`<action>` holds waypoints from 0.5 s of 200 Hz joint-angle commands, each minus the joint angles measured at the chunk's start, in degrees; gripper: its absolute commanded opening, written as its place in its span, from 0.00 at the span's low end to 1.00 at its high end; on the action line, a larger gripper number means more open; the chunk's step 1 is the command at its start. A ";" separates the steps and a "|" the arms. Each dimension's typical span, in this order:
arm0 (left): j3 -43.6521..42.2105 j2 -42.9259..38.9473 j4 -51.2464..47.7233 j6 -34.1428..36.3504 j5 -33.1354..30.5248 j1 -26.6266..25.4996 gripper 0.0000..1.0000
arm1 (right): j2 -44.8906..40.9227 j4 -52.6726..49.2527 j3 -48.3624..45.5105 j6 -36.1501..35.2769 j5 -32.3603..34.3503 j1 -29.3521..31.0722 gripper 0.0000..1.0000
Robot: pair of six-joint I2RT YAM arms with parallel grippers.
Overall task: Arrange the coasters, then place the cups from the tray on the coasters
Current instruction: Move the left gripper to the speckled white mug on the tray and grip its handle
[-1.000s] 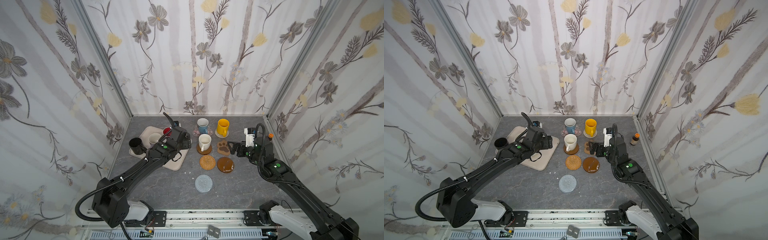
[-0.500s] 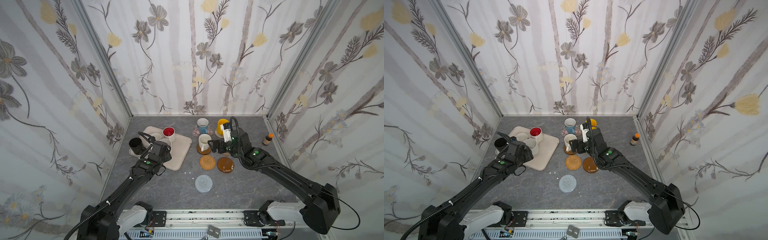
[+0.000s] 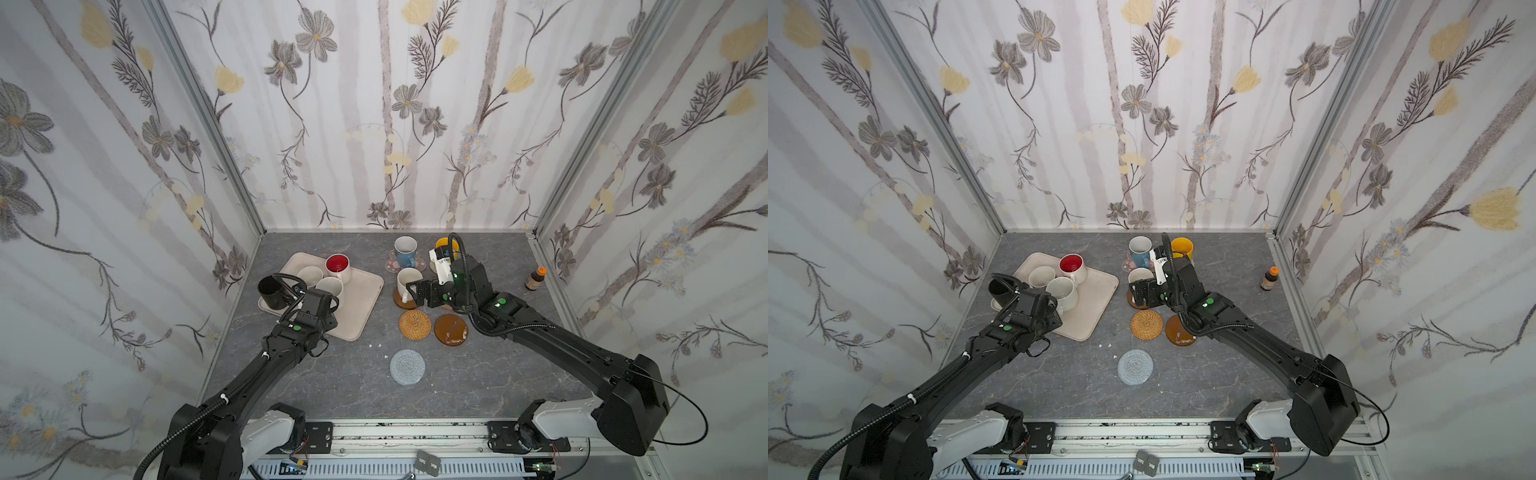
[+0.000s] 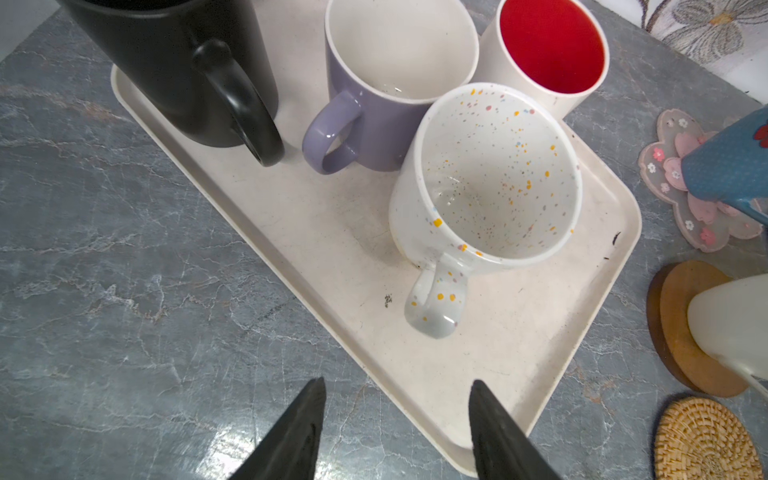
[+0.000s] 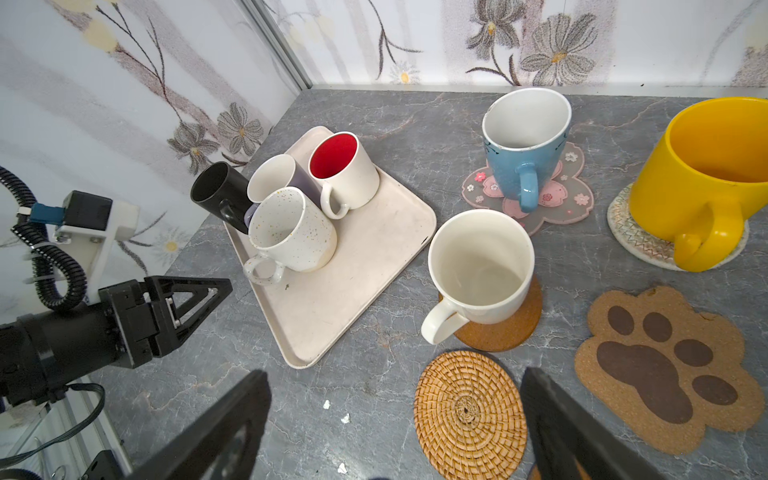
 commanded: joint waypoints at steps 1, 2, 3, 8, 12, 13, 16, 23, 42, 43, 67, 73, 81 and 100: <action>1.04 1.79 1.94 0.54 1.06 0.17 0.58 | 0.66 3.01 -0.12 0.37 -0.93 0.18 0.94; 1.08 1.91 1.99 0.60 1.09 0.17 0.58 | 0.69 3.02 -0.12 0.33 -0.93 0.18 0.94; 1.14 2.01 2.05 0.63 1.19 0.17 0.58 | 0.70 3.02 -0.11 0.35 -0.93 0.18 0.94; 1.28 2.56 2.34 0.91 1.45 0.18 0.58 | 0.79 3.07 -0.11 0.27 -1.00 0.18 0.94; 1.52 3.02 2.53 1.07 1.55 0.13 0.58 | 0.80 3.11 -0.23 0.30 -1.02 0.20 0.94; 1.58 3.18 2.59 1.08 1.55 0.15 0.58 | 0.84 3.16 -0.21 0.29 -1.02 0.19 0.94; 1.62 3.54 2.68 1.17 1.59 0.13 0.58 | 0.88 3.12 -0.20 0.29 -1.04 0.18 0.94; 2.01 4.46 2.91 1.34 1.67 0.11 0.58 | 0.95 3.27 -0.34 0.28 -1.08 0.18 0.94; 2.87 6.22 3.56 1.87 1.67 0.09 0.55 | 1.08 3.38 -0.53 0.26 -1.11 0.18 0.94; 2.91 6.32 3.59 1.88 1.66 0.13 0.55 | 1.12 3.38 -0.54 0.27 -1.11 0.18 0.94; 3.72 7.81 4.07 2.40 0.79 0.26 0.52 | 0.97 3.54 -0.89 0.11 -1.18 0.18 0.94; 3.91 7.80 4.20 2.57 0.71 0.32 0.51 | 0.85 3.64 -1.06 0.11 -1.19 0.18 0.94; 4.24 9.03 4.36 2.72 0.43 0.34 0.51 | 0.91 3.73 -1.16 0.11 -1.17 0.18 0.94; 5.01 10.89 4.71 3.16 -0.04 0.65 0.49 | 1.15 3.90 -1.25 0.02 -1.31 0.18 0.94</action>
